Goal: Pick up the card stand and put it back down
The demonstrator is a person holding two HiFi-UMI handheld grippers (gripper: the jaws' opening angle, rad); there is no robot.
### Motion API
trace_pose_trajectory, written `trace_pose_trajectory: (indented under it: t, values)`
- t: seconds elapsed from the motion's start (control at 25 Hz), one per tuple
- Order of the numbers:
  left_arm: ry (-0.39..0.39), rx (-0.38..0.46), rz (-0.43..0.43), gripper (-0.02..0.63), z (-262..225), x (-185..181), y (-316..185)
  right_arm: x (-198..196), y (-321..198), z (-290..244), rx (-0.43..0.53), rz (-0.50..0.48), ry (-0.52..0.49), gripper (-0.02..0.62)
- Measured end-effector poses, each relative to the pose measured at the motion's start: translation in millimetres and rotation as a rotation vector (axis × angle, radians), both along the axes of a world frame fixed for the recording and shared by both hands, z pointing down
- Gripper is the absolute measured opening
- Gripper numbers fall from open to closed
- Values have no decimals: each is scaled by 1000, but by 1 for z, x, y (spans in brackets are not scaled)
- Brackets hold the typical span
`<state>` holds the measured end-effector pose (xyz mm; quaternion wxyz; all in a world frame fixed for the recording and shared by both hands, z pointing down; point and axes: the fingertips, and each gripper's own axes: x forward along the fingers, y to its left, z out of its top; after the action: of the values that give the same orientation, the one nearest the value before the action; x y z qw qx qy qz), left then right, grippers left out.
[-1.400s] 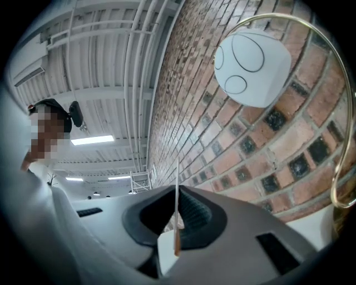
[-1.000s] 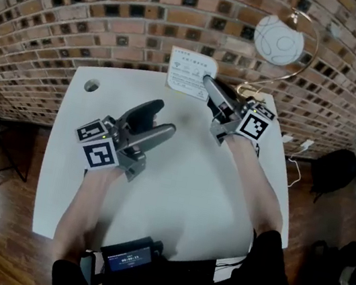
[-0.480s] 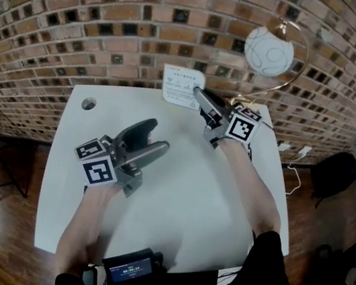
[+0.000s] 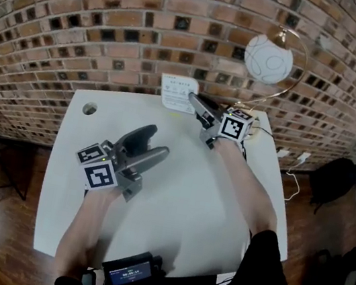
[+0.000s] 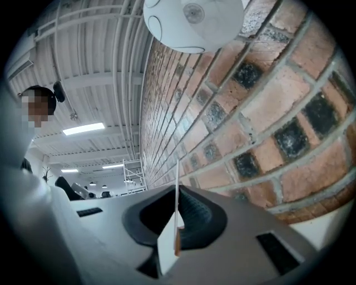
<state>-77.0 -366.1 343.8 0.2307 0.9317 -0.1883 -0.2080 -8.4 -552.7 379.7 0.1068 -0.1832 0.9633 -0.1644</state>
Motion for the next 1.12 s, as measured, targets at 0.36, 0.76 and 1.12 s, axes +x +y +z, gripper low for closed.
trace_pose_trajectory:
  t: [0.36,0.76,1.12]
  values:
    - [-4,0,-3,402,1,0,-1,-20,-14,11,5,-10,59,30]
    - [-7,-2,-5,402,2,1,-1,-37,-23,26,3,-19,138,29]
    - [-8,-3,-2,402,2,1,0,-33,-30,35,-22,-28,181,38]
